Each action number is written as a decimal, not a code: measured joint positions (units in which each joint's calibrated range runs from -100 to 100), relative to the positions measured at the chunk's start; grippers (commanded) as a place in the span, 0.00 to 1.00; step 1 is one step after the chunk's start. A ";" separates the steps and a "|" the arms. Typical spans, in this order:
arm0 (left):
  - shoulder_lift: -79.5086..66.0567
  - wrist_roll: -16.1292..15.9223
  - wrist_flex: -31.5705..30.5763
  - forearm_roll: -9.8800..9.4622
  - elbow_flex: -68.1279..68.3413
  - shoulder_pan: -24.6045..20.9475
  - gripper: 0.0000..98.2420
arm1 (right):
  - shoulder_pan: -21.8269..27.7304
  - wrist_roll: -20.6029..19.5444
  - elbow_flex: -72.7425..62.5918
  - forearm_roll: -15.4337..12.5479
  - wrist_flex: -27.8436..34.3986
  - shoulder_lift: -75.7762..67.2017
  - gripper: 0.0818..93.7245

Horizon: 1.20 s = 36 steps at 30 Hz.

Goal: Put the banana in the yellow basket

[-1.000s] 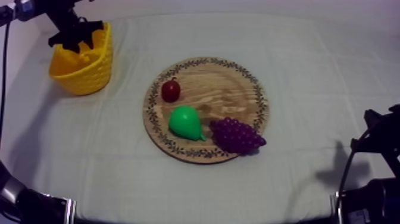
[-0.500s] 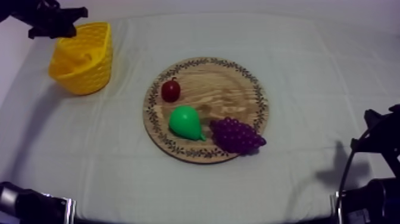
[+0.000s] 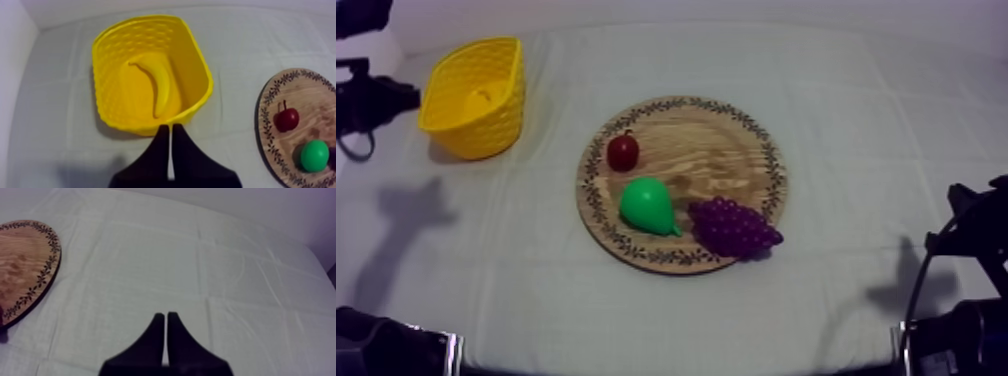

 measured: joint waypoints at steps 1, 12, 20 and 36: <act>-2.80 -0.56 -1.16 0.15 2.58 -0.04 0.00 | 0.00 -0.04 0.00 0.00 0.00 0.00 0.00; -30.30 -3.00 -6.46 3.19 26.64 0.09 0.00 | 0.00 -0.04 0.00 0.00 0.00 0.00 0.00; -47.71 -3.72 -5.29 3.61 39.08 -0.60 0.00 | 0.00 -0.04 0.00 0.00 0.00 0.00 0.00; -59.33 10.36 -3.95 -3.88 43.78 3.08 0.00 | 0.00 -0.04 0.00 0.00 0.00 0.00 0.00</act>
